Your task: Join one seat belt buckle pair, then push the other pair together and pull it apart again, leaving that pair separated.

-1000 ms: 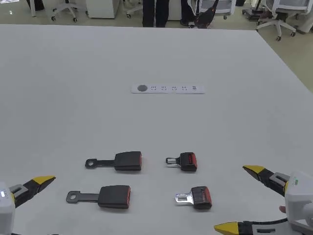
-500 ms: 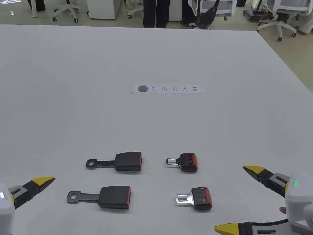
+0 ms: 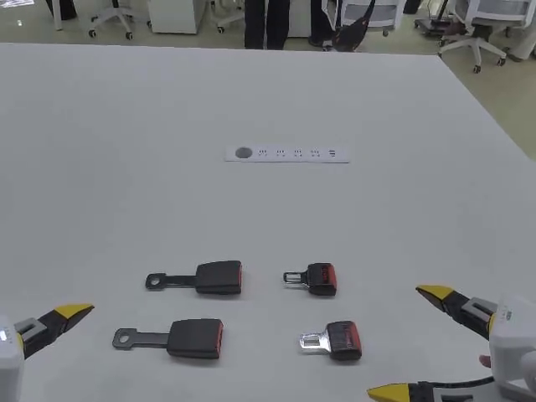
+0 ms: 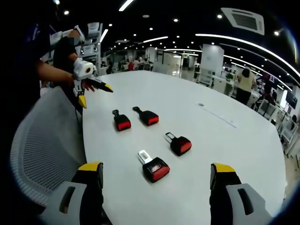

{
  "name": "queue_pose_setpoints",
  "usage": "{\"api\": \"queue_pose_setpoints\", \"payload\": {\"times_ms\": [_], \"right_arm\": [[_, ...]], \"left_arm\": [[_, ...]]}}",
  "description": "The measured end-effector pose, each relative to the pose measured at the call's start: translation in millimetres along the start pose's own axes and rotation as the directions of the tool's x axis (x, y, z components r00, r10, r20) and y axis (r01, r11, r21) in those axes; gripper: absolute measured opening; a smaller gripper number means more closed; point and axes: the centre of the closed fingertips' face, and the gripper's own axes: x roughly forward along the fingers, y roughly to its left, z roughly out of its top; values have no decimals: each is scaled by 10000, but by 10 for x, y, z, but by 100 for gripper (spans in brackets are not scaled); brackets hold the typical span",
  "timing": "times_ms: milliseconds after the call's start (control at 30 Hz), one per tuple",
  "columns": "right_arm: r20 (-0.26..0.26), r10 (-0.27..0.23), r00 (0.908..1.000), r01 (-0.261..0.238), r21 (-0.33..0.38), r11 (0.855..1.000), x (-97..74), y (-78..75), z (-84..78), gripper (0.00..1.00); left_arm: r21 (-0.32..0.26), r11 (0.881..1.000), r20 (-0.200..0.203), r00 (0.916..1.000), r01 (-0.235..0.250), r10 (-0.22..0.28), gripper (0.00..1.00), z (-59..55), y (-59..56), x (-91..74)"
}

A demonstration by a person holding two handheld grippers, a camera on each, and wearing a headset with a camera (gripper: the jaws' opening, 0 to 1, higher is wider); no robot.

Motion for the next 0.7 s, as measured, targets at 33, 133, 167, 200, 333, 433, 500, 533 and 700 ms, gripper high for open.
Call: {"api": "queue_pose_setpoints", "payload": {"times_ms": [33, 133, 167, 200, 333, 433, 500, 533, 700], "right_arm": [[-5, 4, 10000, -4, 1, 10000, 0, 2, 0, 96], [-19, 5, 10000, -5, 0, 10000, 2, 6, 0, 96], [-20, 7, 10000, -7, 2, 10000, 2, 9, 2, 96], [-27, 4, 10000, -4, -11, 10000, 3, 8, 3, 96], [-16, -2, 10000, 2, -17, 10000, 2, 3, 13, 96], [-7, -7, 10000, 7, -14, 10000, 0, 1, 19, 96], [-7, -8, 10000, 8, -9, 10000, -3, 0, 19, 96], [-13, -13, 10000, 13, -6, 10000, -4, 2, 19, 96], [-32, 3, 10000, -3, 18, 10000, -13, 2, 6, 96]], "left_arm": [[-13, 10000, 1, 10000, -2, 2, 100, 6, -8, 0], [-16, 10000, 11, 10000, 3, -3, 100, 17, -21, 0], [-21, 10000, 15, 10000, 2, -2, 100, 21, -23, 2], [-29, 10000, 14, 10000, -6, 6, 100, 31, -33, 1], [-33, 10000, 36, 10000, -2, 2, 100, 48, -40, 0], [-51, 10000, 56, 10000, -16, 16, 100, 34, -16, -3], [-59, 10000, 57, 10000, -24, 25, 100, 22, 0, -4], [-72, 10000, 61, 10000, -20, 21, 100, 25, -3, -5], [-71, 10000, 49, 10000, 2, -2, 100, -3, 27, -3]]}}
